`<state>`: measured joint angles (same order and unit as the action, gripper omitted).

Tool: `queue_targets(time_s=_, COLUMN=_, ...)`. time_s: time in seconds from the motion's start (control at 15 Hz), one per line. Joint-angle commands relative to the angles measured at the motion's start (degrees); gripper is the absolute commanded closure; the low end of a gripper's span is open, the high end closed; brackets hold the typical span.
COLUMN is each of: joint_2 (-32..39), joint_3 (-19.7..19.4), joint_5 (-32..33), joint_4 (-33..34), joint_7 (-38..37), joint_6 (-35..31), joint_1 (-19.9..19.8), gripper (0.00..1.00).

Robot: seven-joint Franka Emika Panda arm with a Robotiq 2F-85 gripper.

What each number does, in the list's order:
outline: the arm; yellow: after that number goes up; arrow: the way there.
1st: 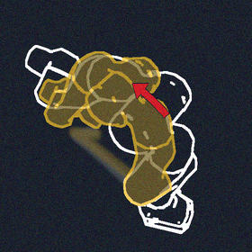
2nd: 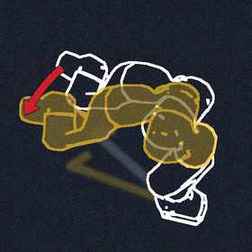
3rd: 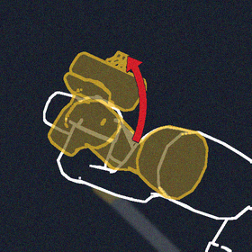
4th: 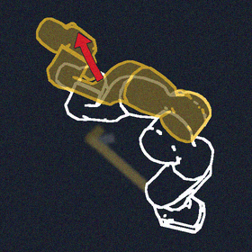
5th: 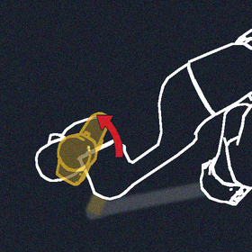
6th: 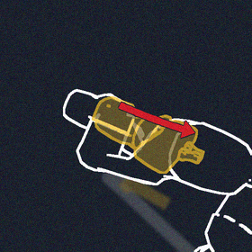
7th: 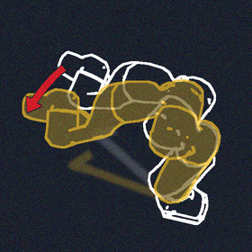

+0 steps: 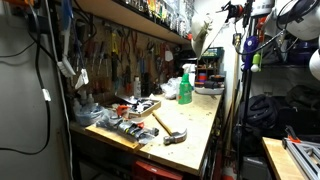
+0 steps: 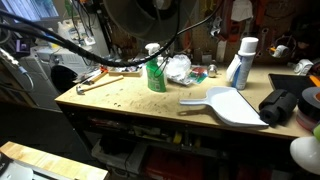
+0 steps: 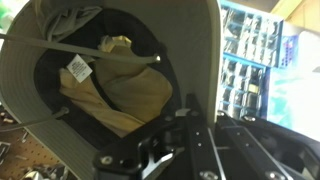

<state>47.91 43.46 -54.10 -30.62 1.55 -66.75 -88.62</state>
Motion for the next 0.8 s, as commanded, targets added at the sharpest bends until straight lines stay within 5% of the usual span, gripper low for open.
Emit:
queue_targets(time_s=0.0, joint_2=-0.33, joint_3=3.48, joint_5=-3.99, joint_4=-3.02, joint_7=0.43, joint_6=8.49, joint_1=-2.47, gripper=0.99)
queue_targets(time_s=0.4, joint_2=-0.26, joint_3=5.03, joint_5=-6.69, joint_4=-10.10, joint_7=1.50, joint_6=11.73, joint_1=-1.78, gripper=0.99)
queue_targets(time_s=0.73, joint_2=-1.60, joint_3=5.56, joint_5=-6.22, joint_4=-22.40, joint_7=6.51, joint_6=13.31, joint_1=-2.65, gripper=0.99)
